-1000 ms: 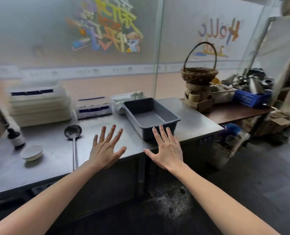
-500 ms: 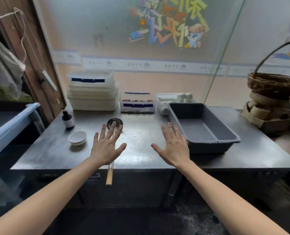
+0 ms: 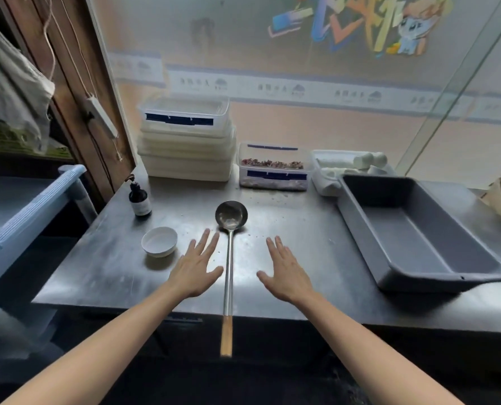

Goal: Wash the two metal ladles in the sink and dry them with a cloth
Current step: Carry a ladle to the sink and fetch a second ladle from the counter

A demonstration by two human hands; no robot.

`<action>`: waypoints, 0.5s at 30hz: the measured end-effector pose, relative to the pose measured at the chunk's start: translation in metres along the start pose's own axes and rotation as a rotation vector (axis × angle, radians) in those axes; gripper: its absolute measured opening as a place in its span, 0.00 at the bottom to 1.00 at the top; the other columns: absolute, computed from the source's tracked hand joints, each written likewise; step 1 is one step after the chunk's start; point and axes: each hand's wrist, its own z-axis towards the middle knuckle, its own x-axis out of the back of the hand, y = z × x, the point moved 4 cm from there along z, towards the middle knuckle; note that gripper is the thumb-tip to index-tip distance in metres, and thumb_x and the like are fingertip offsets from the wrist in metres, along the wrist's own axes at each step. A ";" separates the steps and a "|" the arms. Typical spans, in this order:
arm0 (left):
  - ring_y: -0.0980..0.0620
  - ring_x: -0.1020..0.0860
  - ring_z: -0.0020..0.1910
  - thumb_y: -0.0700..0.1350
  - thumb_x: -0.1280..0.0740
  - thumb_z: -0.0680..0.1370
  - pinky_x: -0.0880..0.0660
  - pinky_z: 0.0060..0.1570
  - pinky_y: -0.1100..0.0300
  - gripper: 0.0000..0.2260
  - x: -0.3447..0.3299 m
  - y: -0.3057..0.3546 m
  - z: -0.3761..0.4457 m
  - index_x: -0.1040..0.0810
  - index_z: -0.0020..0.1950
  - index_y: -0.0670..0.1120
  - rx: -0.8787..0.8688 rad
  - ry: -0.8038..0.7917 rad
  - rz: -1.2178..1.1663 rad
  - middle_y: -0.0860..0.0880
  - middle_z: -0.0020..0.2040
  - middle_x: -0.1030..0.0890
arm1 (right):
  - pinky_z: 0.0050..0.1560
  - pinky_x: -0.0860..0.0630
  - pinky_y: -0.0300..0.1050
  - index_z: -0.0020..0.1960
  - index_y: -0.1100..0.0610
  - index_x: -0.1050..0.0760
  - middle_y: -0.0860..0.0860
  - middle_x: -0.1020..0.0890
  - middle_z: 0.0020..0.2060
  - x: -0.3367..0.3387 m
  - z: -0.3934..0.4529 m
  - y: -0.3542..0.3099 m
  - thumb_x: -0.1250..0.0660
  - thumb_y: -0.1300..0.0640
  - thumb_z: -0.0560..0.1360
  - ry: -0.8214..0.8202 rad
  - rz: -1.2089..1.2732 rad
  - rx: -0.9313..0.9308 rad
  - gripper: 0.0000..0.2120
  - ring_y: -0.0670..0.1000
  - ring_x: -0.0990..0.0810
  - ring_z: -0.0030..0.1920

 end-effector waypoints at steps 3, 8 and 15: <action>0.45 0.49 0.81 0.55 0.39 0.80 0.33 0.70 0.47 0.37 -0.014 -0.021 0.026 0.61 0.81 0.58 0.004 -0.089 -0.081 0.59 0.81 0.65 | 0.79 0.41 0.54 0.84 0.49 0.59 0.46 0.60 0.83 -0.034 0.036 -0.008 0.38 0.44 0.81 -0.098 0.078 -0.058 0.41 0.52 0.53 0.83; 0.50 0.43 0.80 0.49 0.39 0.81 0.37 0.72 0.52 0.33 -0.043 -0.050 0.072 0.52 0.83 0.53 0.053 -0.170 -0.241 0.56 0.82 0.58 | 0.79 0.44 0.52 0.84 0.52 0.57 0.48 0.55 0.83 -0.090 0.080 -0.017 0.35 0.46 0.79 -0.201 0.266 -0.147 0.42 0.50 0.50 0.83; 0.48 0.23 0.62 0.40 0.38 0.80 0.25 0.64 0.52 0.21 -0.092 -0.074 0.120 0.30 0.74 0.47 0.321 -0.220 -0.751 0.47 0.71 0.26 | 0.69 0.27 0.51 0.81 0.54 0.42 0.54 0.28 0.71 -0.151 0.115 -0.012 0.30 0.51 0.76 -0.207 0.455 -0.335 0.37 0.54 0.26 0.68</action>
